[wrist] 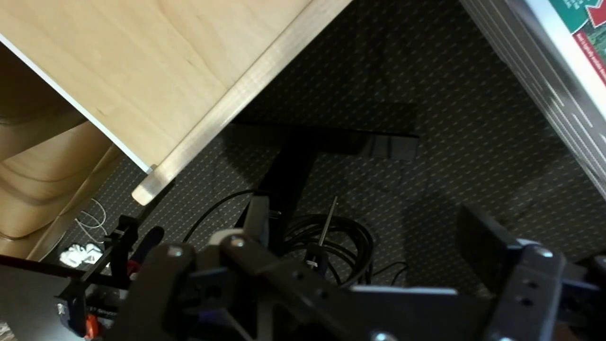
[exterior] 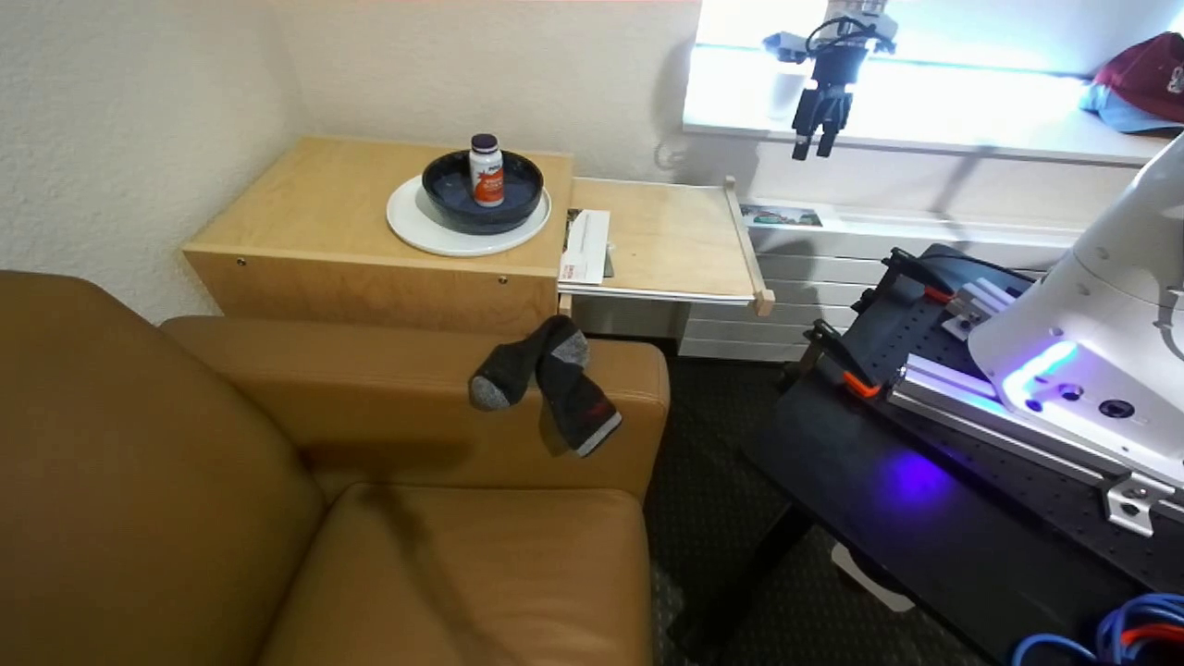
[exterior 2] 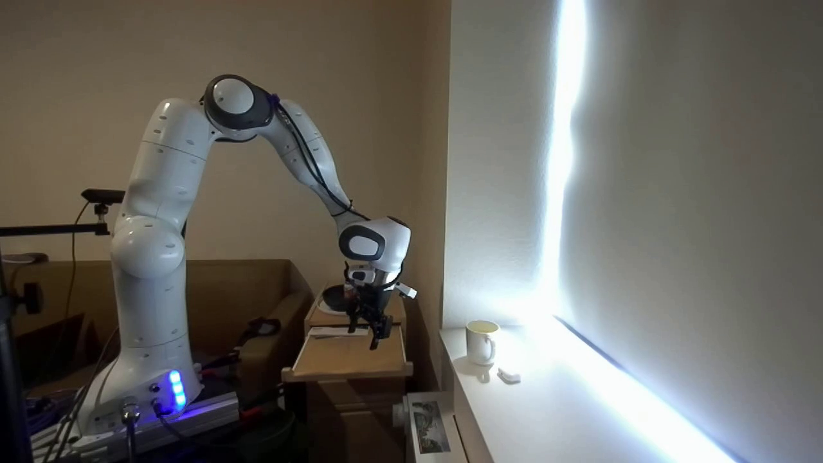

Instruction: Place the white bottle in the black bowl on top of the night stand, place the lemon in the white mug on the window sill, close the open drawer on the nightstand

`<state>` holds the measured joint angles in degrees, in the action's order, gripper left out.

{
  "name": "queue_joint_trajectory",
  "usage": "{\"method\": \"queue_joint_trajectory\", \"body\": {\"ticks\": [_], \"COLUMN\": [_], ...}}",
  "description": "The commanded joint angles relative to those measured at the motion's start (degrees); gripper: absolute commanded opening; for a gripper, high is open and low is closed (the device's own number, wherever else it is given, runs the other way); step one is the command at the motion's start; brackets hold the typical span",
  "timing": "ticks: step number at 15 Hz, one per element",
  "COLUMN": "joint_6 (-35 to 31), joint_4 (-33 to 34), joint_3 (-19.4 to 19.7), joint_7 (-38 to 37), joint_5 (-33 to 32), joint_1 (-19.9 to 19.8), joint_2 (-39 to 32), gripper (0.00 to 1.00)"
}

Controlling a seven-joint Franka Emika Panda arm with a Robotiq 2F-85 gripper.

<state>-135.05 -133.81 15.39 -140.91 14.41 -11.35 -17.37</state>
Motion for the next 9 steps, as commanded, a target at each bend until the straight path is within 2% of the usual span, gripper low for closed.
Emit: {"method": "queue_joint_trajectory", "body": {"ticks": [1, 3, 5, 6, 9], "joint_6": [-4.3, -7.7, -14.5, -17.1, -24.9], "joint_4": [-0.1, -0.7, -1.0, -0.7, 0.6], "joint_3": [0.3, 0.3, 0.4, 5.5, 5.5], "joint_7": [-4.5, -7.6, -12.2, -9.1, -8.1], "joint_5": [1.2, 2.5, 4.7, 10.9, 24.7], "joint_1": [0.7, 0.6, 1.0, 6.0, 8.7], "joint_2": [-4.3, -7.4, -12.0, -15.5, -22.7], "gripper": [1.0, 1.0, 1.0, 1.0, 1.0]}}
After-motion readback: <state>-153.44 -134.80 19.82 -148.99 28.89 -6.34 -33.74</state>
